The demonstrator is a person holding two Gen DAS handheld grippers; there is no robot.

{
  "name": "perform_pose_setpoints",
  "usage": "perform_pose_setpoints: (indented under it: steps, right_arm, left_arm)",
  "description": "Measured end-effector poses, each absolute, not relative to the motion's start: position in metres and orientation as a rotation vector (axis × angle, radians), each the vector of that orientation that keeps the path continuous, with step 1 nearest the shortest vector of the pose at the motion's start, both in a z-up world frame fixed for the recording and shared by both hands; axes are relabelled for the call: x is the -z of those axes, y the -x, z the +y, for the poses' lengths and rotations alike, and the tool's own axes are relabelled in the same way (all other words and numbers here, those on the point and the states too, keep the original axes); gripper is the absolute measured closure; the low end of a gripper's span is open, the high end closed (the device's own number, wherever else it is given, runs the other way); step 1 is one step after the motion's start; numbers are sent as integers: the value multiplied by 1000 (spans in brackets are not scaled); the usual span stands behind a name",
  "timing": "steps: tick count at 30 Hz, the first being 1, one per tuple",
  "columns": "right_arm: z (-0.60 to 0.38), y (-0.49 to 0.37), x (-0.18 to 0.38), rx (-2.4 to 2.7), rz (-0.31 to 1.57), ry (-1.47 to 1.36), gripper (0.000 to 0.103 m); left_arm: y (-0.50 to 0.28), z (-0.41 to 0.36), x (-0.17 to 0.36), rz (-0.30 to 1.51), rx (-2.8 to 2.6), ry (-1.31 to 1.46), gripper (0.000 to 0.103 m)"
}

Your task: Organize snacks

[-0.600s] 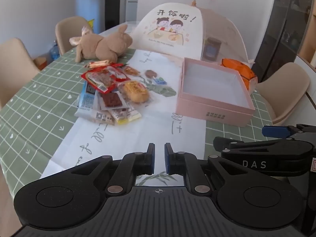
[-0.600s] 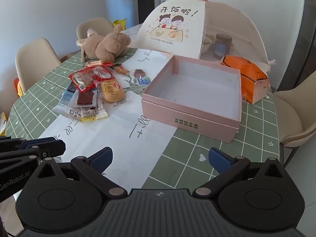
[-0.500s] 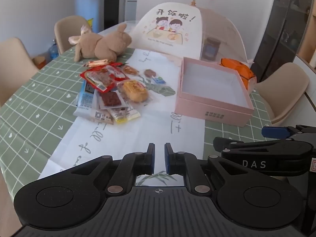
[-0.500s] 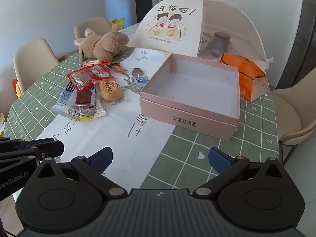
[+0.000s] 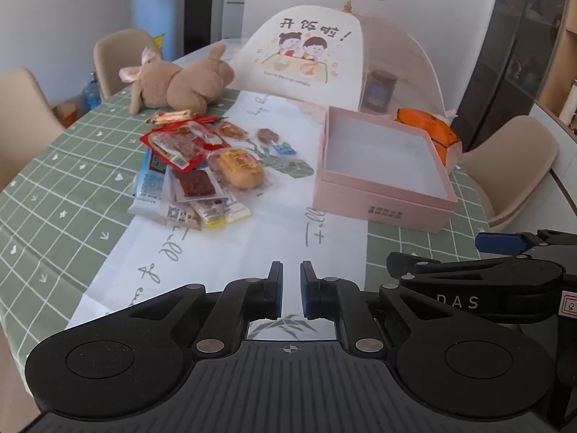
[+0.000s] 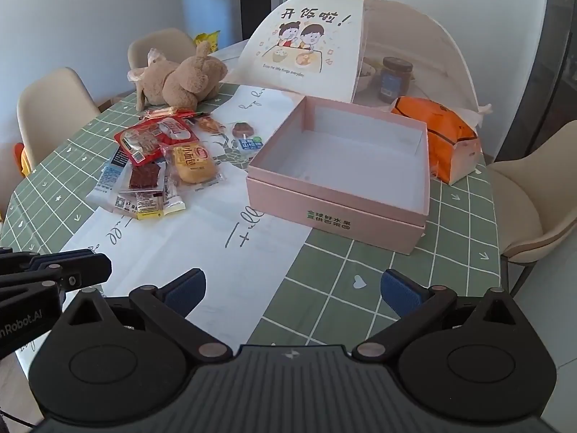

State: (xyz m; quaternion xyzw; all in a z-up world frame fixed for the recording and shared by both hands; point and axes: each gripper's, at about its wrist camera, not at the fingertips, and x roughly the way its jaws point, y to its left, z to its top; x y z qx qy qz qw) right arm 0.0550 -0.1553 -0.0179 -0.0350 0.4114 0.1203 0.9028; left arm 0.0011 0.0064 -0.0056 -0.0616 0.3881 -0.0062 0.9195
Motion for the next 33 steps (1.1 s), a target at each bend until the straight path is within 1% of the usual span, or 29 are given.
perform_pose_setpoints:
  steps: [33]
  right_arm:
    - [-158,-56,14,-243,848,60,0]
  left_arm:
    - [-13,3,11,843,20,116,91]
